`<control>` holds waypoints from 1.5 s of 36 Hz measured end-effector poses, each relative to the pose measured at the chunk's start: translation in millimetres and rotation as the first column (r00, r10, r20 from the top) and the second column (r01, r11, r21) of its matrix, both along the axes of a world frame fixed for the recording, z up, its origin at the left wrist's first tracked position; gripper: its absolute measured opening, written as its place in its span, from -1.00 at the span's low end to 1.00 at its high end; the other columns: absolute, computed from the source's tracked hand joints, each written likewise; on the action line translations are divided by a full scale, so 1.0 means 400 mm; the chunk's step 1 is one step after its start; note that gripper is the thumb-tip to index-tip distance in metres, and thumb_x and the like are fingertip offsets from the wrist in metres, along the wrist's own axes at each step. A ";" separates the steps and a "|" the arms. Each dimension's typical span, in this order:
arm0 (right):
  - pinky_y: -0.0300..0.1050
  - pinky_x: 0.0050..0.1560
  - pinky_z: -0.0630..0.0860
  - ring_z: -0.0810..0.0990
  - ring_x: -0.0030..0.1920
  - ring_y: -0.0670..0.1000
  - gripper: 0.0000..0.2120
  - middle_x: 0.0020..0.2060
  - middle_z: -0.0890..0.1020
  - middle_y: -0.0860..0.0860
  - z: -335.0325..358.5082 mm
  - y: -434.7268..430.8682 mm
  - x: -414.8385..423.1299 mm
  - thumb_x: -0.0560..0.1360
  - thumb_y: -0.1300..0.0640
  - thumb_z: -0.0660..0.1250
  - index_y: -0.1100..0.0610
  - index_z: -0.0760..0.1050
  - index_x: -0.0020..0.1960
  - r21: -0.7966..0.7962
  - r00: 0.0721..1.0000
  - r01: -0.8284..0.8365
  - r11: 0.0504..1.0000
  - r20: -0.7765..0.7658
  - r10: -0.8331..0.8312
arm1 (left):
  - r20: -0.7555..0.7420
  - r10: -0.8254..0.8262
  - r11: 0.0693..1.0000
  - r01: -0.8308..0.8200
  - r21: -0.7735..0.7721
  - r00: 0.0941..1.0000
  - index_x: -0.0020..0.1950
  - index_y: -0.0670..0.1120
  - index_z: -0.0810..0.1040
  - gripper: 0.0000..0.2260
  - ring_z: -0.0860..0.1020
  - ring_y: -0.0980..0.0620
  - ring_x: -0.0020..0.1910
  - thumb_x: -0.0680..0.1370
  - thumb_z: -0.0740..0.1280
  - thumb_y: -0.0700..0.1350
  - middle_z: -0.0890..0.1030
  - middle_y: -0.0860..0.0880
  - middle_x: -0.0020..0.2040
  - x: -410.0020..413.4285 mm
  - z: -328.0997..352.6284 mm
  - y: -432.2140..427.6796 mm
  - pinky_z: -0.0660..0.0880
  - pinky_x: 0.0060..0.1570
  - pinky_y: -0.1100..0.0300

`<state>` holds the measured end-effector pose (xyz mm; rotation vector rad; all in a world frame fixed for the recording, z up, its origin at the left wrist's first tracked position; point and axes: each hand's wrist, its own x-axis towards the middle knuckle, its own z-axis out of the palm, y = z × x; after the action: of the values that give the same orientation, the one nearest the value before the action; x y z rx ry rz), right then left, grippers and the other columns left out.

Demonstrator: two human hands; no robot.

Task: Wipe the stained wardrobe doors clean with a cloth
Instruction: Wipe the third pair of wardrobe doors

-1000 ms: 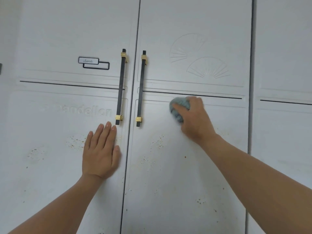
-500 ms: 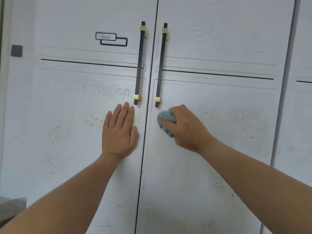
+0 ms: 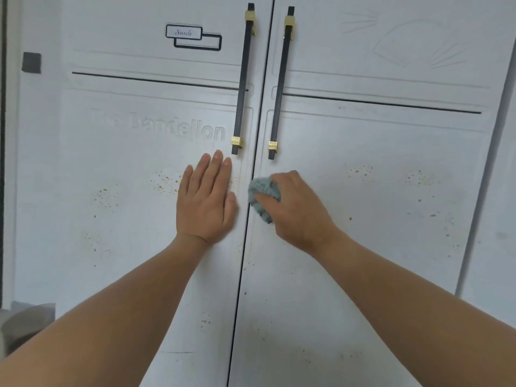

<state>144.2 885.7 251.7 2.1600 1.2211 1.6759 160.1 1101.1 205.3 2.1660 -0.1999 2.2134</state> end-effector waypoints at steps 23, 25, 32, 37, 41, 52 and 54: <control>0.15 -0.05 0.57 0.47 0.04 0.34 -0.63 0.09 0.51 0.31 0.159 -0.145 -0.019 0.44 0.32 0.31 0.18 0.60 0.23 0.502 0.987 -0.008 0.865 0.144 -0.074 | 0.021 0.011 1.000 -0.011 -0.020 1.000 0.60 -0.18 0.37 -0.46 0.26 -0.18 0.62 0.63 0.14 -0.04 0.34 -0.17 0.61 -0.005 -0.001 -0.008 0.12 0.62 -0.17; 0.16 -0.04 0.57 0.47 0.09 0.33 -0.59 0.14 0.49 0.31 0.135 -0.138 0.011 0.43 0.31 0.35 0.18 0.57 0.27 0.503 0.988 0.051 0.863 0.098 -0.116 | 0.019 0.016 1.000 -0.015 -0.022 1.000 0.61 -0.18 0.36 -0.45 0.26 -0.18 0.62 0.63 0.13 -0.04 0.34 -0.17 0.62 -0.008 -0.002 -0.007 0.13 0.62 -0.18; 0.03 -0.18 0.56 0.53 -0.06 0.20 -0.66 0.04 0.56 0.21 0.042 -0.127 0.003 0.42 0.26 0.45 0.16 0.62 0.19 -0.120 0.999 -0.001 0.993 0.037 0.006 | 0.023 0.017 1.000 -0.017 -0.017 1.000 0.61 -0.18 0.35 -0.45 0.26 -0.18 0.62 0.62 0.14 -0.04 0.34 -0.18 0.62 -0.004 -0.005 -0.009 0.13 0.62 -0.19; 0.05 -0.22 0.58 0.49 -0.04 0.25 -0.62 0.03 0.54 0.26 0.000 -0.118 -0.006 0.37 0.30 0.43 0.21 0.63 0.18 0.104 0.998 -0.038 0.994 -0.043 0.042 | 0.011 0.029 0.999 -0.029 -0.019 1.000 0.62 -0.17 0.33 -0.44 0.24 -0.18 0.63 0.62 0.15 -0.04 0.32 -0.17 0.62 -0.004 -0.006 -0.007 0.13 0.61 -0.19; 0.00 -0.22 0.50 0.50 -0.09 0.22 -0.62 0.01 0.57 0.25 -0.056 -0.115 -0.007 0.32 0.35 0.44 0.20 0.64 0.13 -0.270 0.998 -0.045 0.962 -0.052 0.033 | 0.011 0.028 0.999 -0.028 -0.020 1.000 0.62 -0.17 0.33 -0.44 0.25 -0.18 0.62 0.62 0.16 -0.05 0.33 -0.17 0.62 -0.006 -0.003 -0.009 0.13 0.61 -0.18; -0.01 -0.08 0.57 0.49 -0.06 0.07 -0.77 0.00 0.53 0.05 -0.064 -0.109 -0.025 0.54 0.08 0.35 0.10 0.57 0.17 -0.243 0.983 -0.017 0.970 -0.179 -0.027 | -0.002 0.036 0.999 -0.036 -0.020 0.999 0.63 -0.16 0.32 -0.43 0.23 -0.18 0.63 0.61 0.16 -0.04 0.31 -0.16 0.63 -0.009 -0.009 -0.009 0.11 0.62 -0.17; -0.04 -0.24 0.55 0.52 -0.08 0.14 -0.65 -0.03 0.56 0.14 -0.070 -0.110 -0.042 0.35 0.24 0.50 0.14 0.63 0.12 -0.402 0.979 -0.027 0.915 -0.194 -0.056 | 0.007 0.039 0.999 -0.039 -0.020 0.999 0.62 -0.16 0.33 -0.44 0.24 -0.18 0.63 0.61 0.16 -0.04 0.32 -0.16 0.63 -0.007 -0.010 -0.010 0.11 0.62 -0.17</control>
<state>127.4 841.8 223.6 2.1009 1.4465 1.0904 157.3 1097.1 201.2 2.1699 -0.1364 2.2344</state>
